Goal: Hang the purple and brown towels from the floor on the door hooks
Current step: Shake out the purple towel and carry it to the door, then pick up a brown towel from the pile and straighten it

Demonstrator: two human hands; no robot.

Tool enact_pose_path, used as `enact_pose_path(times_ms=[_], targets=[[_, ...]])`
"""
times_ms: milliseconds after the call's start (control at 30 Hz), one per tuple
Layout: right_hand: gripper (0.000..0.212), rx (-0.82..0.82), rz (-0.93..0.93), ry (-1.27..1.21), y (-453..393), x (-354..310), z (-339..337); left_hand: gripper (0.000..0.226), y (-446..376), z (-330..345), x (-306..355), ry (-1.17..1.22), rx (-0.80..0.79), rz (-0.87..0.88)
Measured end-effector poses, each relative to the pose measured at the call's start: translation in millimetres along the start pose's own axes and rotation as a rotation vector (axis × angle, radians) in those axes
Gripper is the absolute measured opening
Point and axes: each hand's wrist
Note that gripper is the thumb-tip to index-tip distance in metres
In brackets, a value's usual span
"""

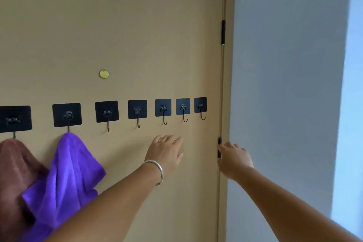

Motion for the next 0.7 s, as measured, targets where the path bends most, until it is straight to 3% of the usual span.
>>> enact_pose_path(times_ms=[367,700], targets=[[0.042,0.09,0.29,0.188,59.1,71.0,-58.2,0.058,-50.7,9.9,83.9,0.304,0.056,0.295],[0.046,0.047,0.642,0.366,179.4,99.0,-115.9,0.059,-43.3,-7.7,182.3,0.527,0.085,0.555]])
Point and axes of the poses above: each hand's wrist, its own y-axis away from the middle knuckle, its own z-axis out of the palm, x = y × z, and after that the axes turned 3 degrees about y, right-handed
